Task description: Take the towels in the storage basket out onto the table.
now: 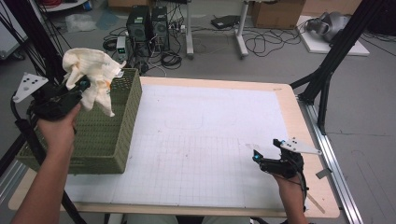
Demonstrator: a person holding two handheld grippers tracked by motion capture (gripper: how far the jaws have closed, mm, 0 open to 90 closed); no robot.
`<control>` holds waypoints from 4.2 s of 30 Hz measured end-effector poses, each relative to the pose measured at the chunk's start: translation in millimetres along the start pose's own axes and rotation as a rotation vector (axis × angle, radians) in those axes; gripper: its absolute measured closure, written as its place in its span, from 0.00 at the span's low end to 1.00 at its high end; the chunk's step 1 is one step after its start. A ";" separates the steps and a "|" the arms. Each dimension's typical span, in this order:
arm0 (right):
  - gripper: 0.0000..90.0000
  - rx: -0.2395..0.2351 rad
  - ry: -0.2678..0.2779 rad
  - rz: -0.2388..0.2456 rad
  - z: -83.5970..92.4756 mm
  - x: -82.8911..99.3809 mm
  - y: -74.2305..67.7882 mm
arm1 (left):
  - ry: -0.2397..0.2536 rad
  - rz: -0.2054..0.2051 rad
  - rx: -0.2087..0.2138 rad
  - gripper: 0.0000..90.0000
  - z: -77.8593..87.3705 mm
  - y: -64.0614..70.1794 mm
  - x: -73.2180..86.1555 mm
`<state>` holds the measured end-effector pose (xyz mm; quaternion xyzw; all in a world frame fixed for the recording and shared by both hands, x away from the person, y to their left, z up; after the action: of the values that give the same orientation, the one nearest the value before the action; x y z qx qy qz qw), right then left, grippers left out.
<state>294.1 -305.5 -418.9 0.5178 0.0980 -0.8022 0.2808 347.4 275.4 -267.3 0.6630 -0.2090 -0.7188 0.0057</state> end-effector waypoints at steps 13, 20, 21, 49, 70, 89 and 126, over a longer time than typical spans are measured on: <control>0.10 -0.003 0.002 0.009 0.3 -1.8 0.4 | -0.034 -0.017 0.155 0.82 -7.5 54.2 0.7; 0.10 -0.003 0.009 -0.004 1.4 -1.2 1.3 | -0.070 -0.038 0.228 0.82 -15.1 83.5 8.8; 0.10 -0.004 0.005 0.003 0.9 -1.5 0.8 | -0.076 -0.040 0.239 0.82 -17.0 88.7 11.0; 0.10 0.015 -0.005 0.034 0.5 -2.0 1.3 | -0.292 -0.097 0.434 0.80 -67.9 173.7 121.9; 0.10 0.005 -0.020 0.022 -1.7 0.1 2.4 | -0.433 -0.114 0.461 0.77 -94.0 210.0 200.6; 0.10 0.005 -0.044 0.024 -3.5 1.6 2.1 | -0.590 -0.147 0.400 0.51 -108.4 208.5 235.1; 0.17 -0.056 -0.031 0.062 -24.6 -14.9 -11.7 | -0.393 -0.061 0.337 0.26 -38.9 99.1 203.8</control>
<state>311.3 -279.6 -418.2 0.4999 0.0998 -0.7980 0.3214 333.4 115.3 -431.9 0.5083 -0.3030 -0.7885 -0.1673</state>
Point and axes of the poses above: each handheld gripper's, and its own axes: z roughly backward along the jaws, x roughly out of its underside, y roughly to its right, the point moved 3 cm from there along -z, roughly forward along the jaws, and after that the axes turned 12 degrees about z, right-handed, at the moved point
